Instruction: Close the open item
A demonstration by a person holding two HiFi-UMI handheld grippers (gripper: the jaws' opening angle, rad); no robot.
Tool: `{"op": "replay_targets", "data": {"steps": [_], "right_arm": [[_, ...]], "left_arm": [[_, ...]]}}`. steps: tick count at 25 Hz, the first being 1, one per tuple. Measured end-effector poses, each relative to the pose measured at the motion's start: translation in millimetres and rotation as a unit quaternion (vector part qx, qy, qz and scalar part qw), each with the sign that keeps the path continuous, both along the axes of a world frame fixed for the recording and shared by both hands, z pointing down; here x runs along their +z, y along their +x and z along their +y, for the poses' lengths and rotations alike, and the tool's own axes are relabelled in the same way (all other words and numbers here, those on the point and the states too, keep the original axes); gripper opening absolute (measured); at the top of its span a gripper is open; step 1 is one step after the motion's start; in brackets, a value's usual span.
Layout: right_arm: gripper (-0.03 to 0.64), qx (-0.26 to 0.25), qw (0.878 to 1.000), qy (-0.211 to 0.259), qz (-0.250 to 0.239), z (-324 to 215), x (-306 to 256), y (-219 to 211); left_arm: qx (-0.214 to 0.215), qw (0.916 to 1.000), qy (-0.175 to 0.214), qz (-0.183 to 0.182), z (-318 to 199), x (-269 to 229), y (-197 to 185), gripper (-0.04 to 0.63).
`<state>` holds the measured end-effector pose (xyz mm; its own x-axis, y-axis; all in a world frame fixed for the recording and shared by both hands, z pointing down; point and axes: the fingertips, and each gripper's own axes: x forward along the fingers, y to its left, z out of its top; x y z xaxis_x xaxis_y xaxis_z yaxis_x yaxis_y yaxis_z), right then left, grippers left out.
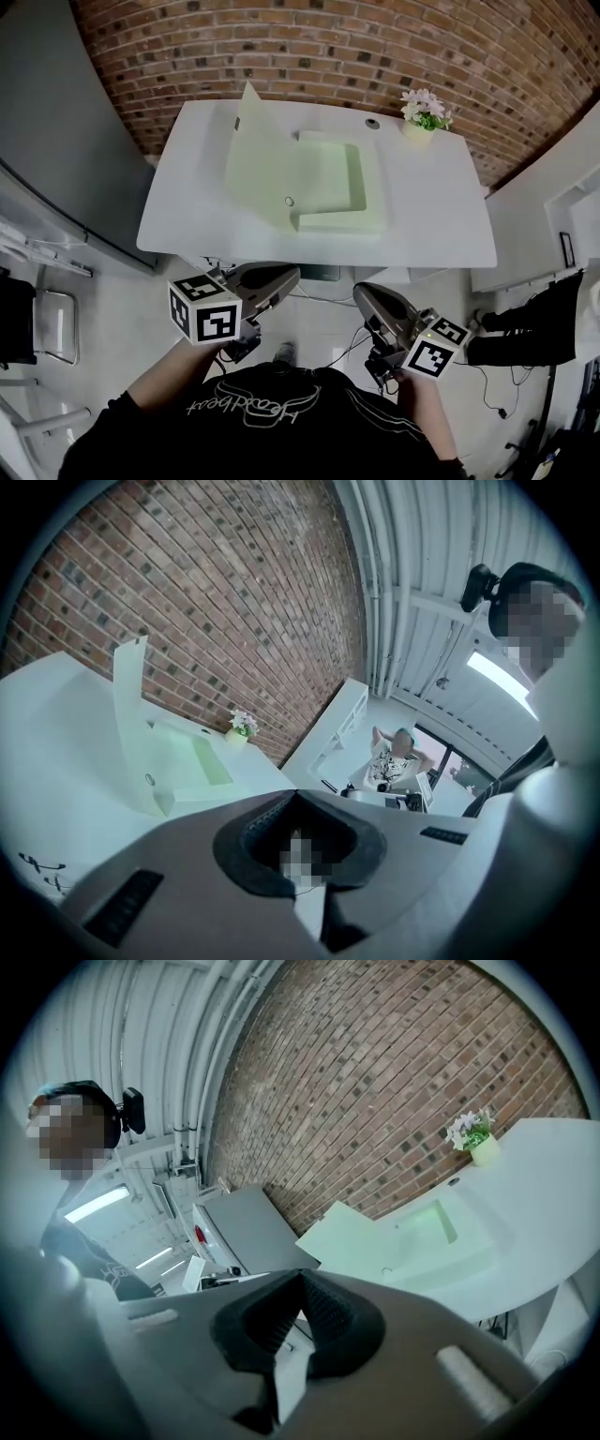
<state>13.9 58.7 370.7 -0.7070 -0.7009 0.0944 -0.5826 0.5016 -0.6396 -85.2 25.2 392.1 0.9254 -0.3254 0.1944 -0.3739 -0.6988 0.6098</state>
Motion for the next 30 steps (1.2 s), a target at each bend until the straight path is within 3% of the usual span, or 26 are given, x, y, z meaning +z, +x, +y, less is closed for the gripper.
{"op": "replay_targets", "data": {"steps": [9,15,30], "right_arm": [[0.003,0.015,1.000,-0.004,-0.001,-14.5,1.8,13.2],[0.003,0.011,1.000,-0.016,0.002,-34.3,8.3,17.5],[0.003,0.002,0.999,-0.043,-0.006,-100.8,28.7,46.4]], "left_arm": [[-0.023,0.9997,-0.010,0.001,-18.5,7.2,-16.2,0.002],[-0.060,0.9980,-0.018,-0.010,-41.0,13.8,-33.5,0.002],[-0.165,0.9839,-0.061,-0.030,-102.9,48.5,-76.1,0.002]]}}
